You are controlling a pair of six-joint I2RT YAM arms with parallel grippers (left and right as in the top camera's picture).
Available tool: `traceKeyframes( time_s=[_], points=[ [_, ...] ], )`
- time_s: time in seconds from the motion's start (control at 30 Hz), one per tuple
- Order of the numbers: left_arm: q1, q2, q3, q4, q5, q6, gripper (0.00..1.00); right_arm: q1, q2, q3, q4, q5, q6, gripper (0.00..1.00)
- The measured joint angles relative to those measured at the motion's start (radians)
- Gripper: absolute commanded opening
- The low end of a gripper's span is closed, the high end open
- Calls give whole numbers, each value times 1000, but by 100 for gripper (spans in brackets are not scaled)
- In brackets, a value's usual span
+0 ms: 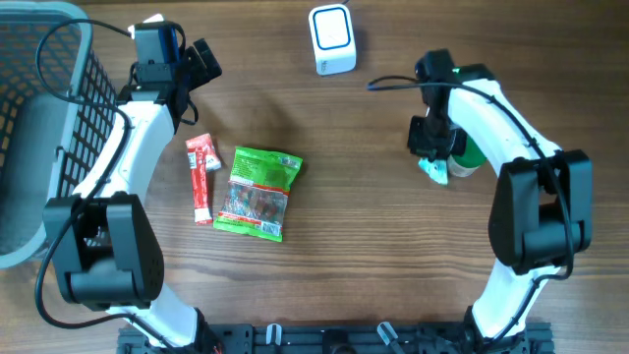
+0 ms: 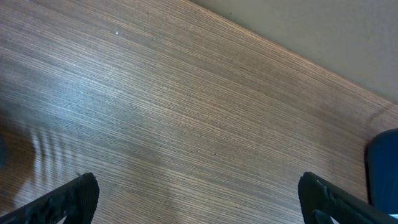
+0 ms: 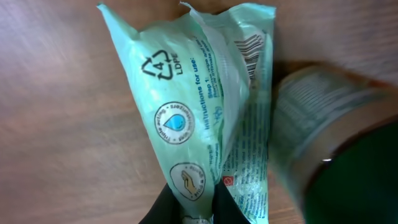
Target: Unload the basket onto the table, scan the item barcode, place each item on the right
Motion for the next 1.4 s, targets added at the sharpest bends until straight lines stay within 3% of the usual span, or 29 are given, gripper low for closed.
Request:
traceKeyframes(
  time_s=[0.17,0.43,0.53,0.57,0.6,0.7,1.0,1.13,1.3,1.33,1.37,1.4],
  points=[
    [0,0,0,0,0,0,100,38,0,-43,-1,18,-57,42],
    [0,0,0,0,0,0,100,79,-37,22,-21,55,-80,46],
    [0,0,0,0,0,0,100,85,-64,31,-10,-51,-151,48],
    [0,0,0,0,0,0,100,89,-64,32,10,-115,-189,55],
    [0,0,0,0,0,0,100,94,-64,32,30,-166,-218,70],
    [0,0,0,0,0,0,100,126,-64,32,123,-348,-330,89],
    [0,0,0,64,3,0,100,224,-64,32,369,-526,-449,85],
    [0,0,2,-73,154,-25,100,291,-64,32,409,-541,-506,83],
    [-1,0,2,-225,462,-45,66,314,-64,32,435,-542,-539,82],
    [1,0,2,-228,495,-43,45,312,-64,32,435,-542,-540,82],
    [5,-2,2,-229,525,-53,11,312,-64,32,436,-542,-540,81],
    [12,-11,2,-230,549,-72,4,312,-64,32,443,-542,-541,77]
  ],
)
